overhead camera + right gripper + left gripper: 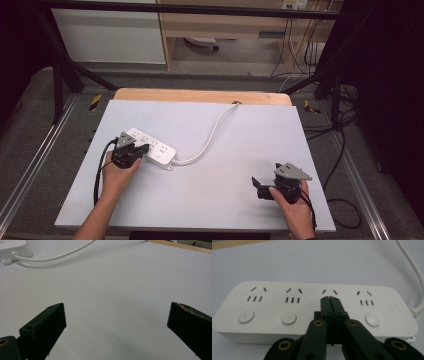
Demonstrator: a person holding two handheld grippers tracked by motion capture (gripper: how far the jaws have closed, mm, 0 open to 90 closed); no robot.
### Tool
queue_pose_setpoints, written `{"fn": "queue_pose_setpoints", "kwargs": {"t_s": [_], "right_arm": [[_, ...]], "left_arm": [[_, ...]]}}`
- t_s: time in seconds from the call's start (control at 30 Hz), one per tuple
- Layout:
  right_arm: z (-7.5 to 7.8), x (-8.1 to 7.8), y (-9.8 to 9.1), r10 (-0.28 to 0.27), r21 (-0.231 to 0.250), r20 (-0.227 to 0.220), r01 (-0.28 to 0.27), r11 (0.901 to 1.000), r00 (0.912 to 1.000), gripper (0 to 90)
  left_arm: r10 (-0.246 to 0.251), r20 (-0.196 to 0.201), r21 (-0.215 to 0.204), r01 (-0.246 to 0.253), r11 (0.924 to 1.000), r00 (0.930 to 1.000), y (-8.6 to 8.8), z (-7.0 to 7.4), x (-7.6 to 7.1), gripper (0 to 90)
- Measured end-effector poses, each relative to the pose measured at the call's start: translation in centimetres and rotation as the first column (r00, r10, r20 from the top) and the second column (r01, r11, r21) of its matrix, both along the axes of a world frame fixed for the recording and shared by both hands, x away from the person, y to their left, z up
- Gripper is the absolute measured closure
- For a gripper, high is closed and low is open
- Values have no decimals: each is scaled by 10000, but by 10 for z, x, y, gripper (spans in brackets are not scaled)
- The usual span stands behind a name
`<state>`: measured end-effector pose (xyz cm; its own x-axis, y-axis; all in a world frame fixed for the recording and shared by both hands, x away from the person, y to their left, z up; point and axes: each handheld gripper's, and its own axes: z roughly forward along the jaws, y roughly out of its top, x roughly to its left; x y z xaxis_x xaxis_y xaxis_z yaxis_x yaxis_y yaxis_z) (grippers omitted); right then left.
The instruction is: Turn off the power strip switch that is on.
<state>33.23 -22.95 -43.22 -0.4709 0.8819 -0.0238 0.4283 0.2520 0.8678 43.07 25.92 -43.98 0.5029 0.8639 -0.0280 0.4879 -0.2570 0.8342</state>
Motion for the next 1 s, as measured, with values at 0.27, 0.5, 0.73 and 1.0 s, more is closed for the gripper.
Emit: {"fn": "queue_pose_setpoints", "kwargs": {"t_s": [0.27, 0.5, 0.73, 1.0], "right_arm": [[0, 0, 0, -8, -12, 17, 8, 10000, 10000, 26], [0, 0, 0, 0, -26, 1, 0, 10000, 10000, 26], [0, 0, -1, -32, -24, 2, 32, 10000, 10000, 26], [0, 0, -1, -36, -35, -15, 36, 10000, 10000, 25]], "left_arm": [[-67, 61, 97, 66, 9999, 10000, 0, 0, 0, 900], [-58, 34, 62, 58, 10000, 10000, 0, 0, 0, 900], [-51, 47, 169, 50, 9998, 10000, -1, 0, -1, 900], [-75, 48, 180, 74, 9998, 10000, 0, 0, -1, 900]]}}
